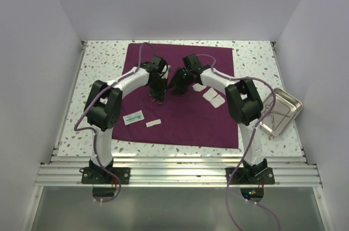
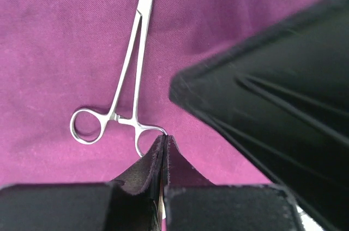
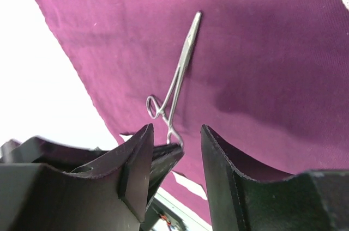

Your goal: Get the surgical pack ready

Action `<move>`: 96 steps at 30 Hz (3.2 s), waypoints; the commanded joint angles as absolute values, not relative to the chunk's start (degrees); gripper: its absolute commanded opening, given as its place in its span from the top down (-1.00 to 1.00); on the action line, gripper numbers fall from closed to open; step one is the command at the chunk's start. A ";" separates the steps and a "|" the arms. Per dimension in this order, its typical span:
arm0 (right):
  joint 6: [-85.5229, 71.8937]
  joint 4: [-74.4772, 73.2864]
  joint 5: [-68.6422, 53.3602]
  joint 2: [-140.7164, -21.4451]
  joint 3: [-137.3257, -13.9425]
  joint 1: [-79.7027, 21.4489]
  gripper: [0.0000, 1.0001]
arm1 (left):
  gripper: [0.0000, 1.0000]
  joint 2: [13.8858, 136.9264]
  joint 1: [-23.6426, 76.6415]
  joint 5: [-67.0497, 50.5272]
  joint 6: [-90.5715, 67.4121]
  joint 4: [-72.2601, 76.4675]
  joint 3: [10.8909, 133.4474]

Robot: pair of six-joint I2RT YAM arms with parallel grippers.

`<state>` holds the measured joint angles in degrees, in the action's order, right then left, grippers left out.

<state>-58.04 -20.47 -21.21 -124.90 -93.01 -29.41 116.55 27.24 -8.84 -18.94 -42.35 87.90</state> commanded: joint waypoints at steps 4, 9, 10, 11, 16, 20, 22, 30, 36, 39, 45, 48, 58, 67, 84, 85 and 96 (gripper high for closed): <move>-61.08 -17.84 -22.85 -126.04 -94.05 -30.67 0.14 | 1.00 112.85 26.37 -10.46 -19.07 -43.24 89.74; -62.84 -16.97 -24.26 -127.26 -94.13 -31.81 0.11 | 1.00 112.41 26.19 -10.46 -18.98 -42.89 89.21; -63.28 -16.61 -24.43 -127.70 -94.22 -32.16 0.11 | 1.00 112.41 26.10 -10.63 -18.98 -42.89 89.21; -63.54 -16.44 -24.52 -127.88 -94.31 -32.34 0.10 | 1.00 112.33 26.10 -10.63 -18.98 -42.72 89.21; -63.73 -16.52 -24.09 -128.76 -93.96 -33.22 0.08 | 1.00 112.41 26.01 -10.81 -18.63 -42.80 89.21; -62.14 -18.98 -23.21 -127.88 -94.30 -32.96 0.08 | 1.00 111.45 26.02 -8.45 -18.46 -42.89 88.07; -60.22 -21.86 -21.55 -127.18 -94.66 -32.08 0.07 | 0.89 111.18 25.93 -5.73 -18.46 -43.15 87.80; -52.74 -30.32 -16.70 -123.84 -97.73 -29.97 0.07 | 0.51 112.41 24.09 -5.27 -18.10 -41.75 85.34; -50.36 -31.99 -17.14 -123.13 -98.53 -30.15 0.07 | 0.31 112.85 21.80 -1.41 -16.09 -41.31 85.87; -50.36 -31.73 -17.23 -122.96 -98.26 -30.06 0.07 | 0.24 114.34 19.78 -1.05 -15.21 -41.57 87.10; -50.10 -31.55 -17.23 -122.87 -98.96 -30.06 0.08 | 0.24 116.01 18.98 -0.61 -14.59 -41.13 87.80; -50.18 -31.73 -17.31 -123.13 -99.67 -30.15 0.08 | 0.32 116.10 18.98 -2.10 -14.94 -40.43 87.19; -50.45 -31.90 -17.67 -124.36 -101.51 -30.67 0.09 | 0.41 116.19 19.42 -3.69 -15.29 -39.64 86.49; -51.68 -36.64 -14.15 -127.17 -107.39 -32.17 0.09 | 0.43 118.39 21.71 -2.29 -15.29 -40.16 87.54; -59.41 -53.70 -2.20 -136.23 -123.40 -37.00 0.14 | 1.00 120.50 23.12 1.23 -14.24 -38.85 85.61; -59.76 -53.79 -2.20 -136.40 -123.49 -37.18 0.14 | 1.00 120.06 23.12 1.14 -14.50 -38.85 85.69; -61.79 -53.18 -3.25 -139.48 -124.89 -38.15 0.16 | 1.00 114.43 23.12 -4.48 -16.61 -38.76 86.40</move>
